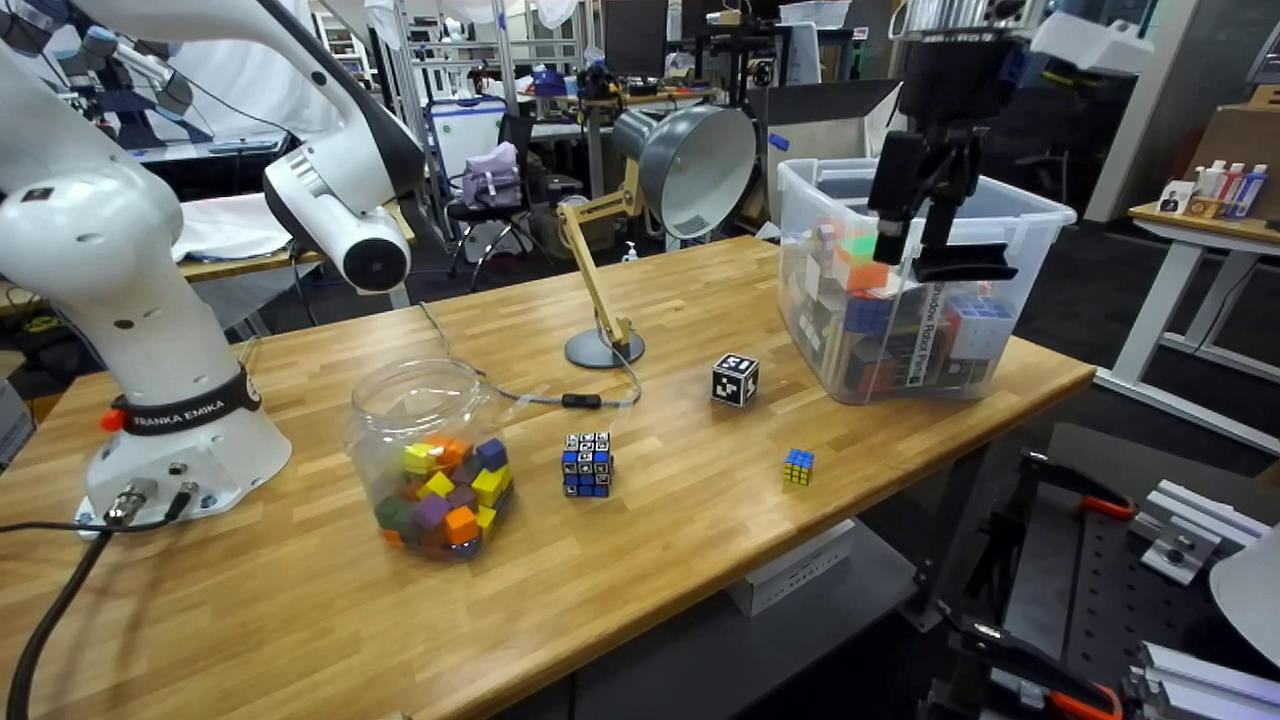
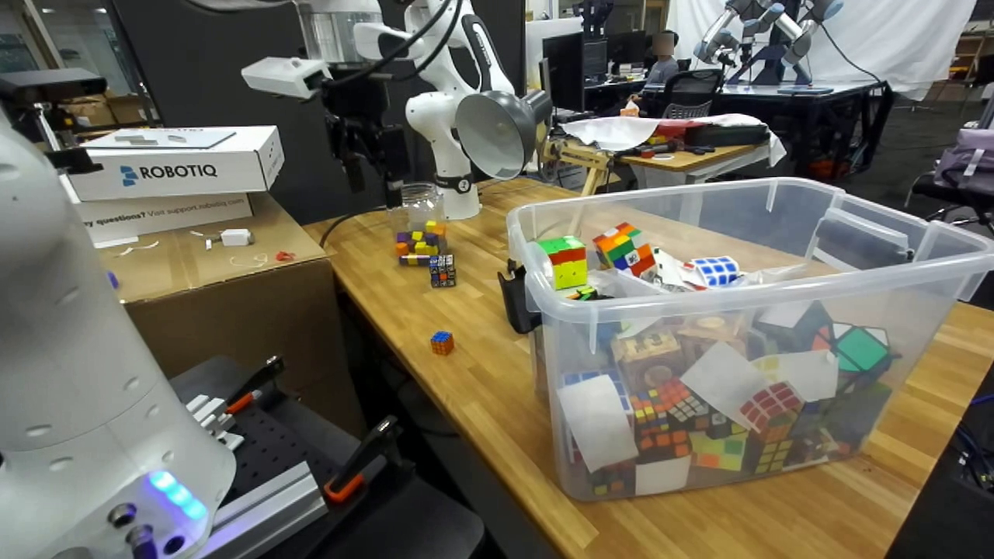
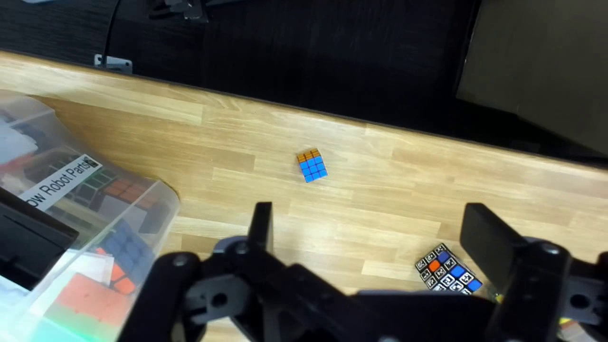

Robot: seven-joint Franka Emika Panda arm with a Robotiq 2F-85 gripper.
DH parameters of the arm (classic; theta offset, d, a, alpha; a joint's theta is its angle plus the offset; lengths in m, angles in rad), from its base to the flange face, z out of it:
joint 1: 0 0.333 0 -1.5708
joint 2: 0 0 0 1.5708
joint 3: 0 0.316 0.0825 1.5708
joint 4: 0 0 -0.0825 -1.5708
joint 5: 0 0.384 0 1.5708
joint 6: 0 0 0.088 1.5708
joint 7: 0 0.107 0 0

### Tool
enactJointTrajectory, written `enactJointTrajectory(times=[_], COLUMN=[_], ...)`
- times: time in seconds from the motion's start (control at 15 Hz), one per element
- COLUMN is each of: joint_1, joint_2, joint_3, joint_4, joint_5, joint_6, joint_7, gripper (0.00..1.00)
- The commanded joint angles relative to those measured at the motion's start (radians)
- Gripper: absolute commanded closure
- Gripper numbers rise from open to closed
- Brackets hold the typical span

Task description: Pick one Rubik's Cube from the box and put it on the table

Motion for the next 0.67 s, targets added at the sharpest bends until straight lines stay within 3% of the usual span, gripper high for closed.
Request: enactJointTrajectory(times=[0.0,0.6], joint_1=[0.0,-0.004], joint_2=[-0.06,-0.055], joint_3=[0.003,0.004], joint_4=[-0.005,-0.004], joint_5=[0.026,0.005], joint_6=[-0.038,-0.025], joint_7=[0.034,0.02], gripper=[0.0,0.0])
